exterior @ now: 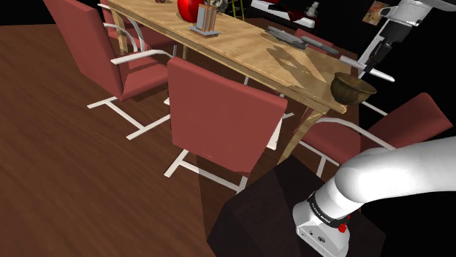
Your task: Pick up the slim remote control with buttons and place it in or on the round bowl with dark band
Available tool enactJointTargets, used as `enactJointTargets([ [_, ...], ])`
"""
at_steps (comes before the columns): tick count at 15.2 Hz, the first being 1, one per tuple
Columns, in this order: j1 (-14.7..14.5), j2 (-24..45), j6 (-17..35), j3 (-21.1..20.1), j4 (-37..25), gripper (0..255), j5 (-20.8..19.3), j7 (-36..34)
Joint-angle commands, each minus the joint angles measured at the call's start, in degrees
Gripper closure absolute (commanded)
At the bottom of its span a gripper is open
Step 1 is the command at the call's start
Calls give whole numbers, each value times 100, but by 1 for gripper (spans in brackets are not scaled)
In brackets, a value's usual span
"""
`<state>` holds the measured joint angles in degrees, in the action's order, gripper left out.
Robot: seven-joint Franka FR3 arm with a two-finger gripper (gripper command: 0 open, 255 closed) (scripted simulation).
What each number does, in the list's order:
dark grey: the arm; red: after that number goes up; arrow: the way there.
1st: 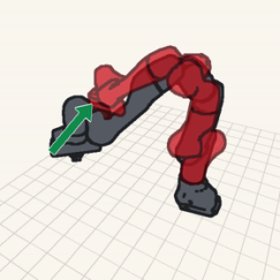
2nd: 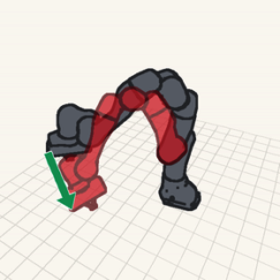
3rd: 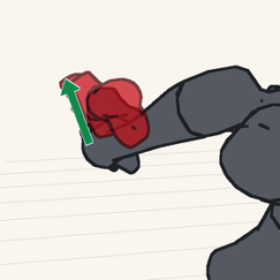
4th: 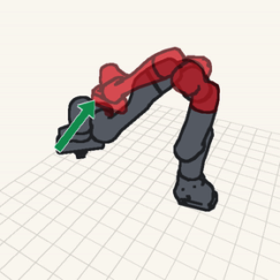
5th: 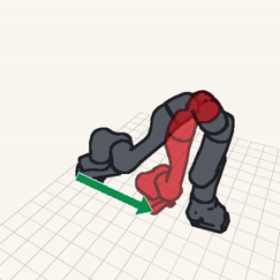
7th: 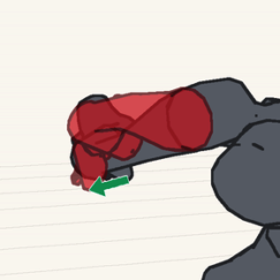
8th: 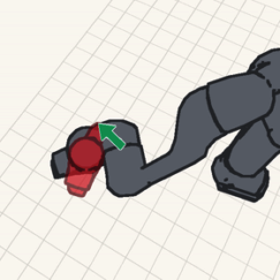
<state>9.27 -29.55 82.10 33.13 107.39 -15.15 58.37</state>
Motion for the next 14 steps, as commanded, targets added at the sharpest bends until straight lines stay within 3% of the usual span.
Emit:
enactJointTargets([
  [1, 32, -105, 156, -8, 254, 255, -45, -35],
  [9, 106, -301, 709, 49, 991, 255, -157, -112],
  [14, 109, -300, 709, 47, 991, 255, -155, -111],
])
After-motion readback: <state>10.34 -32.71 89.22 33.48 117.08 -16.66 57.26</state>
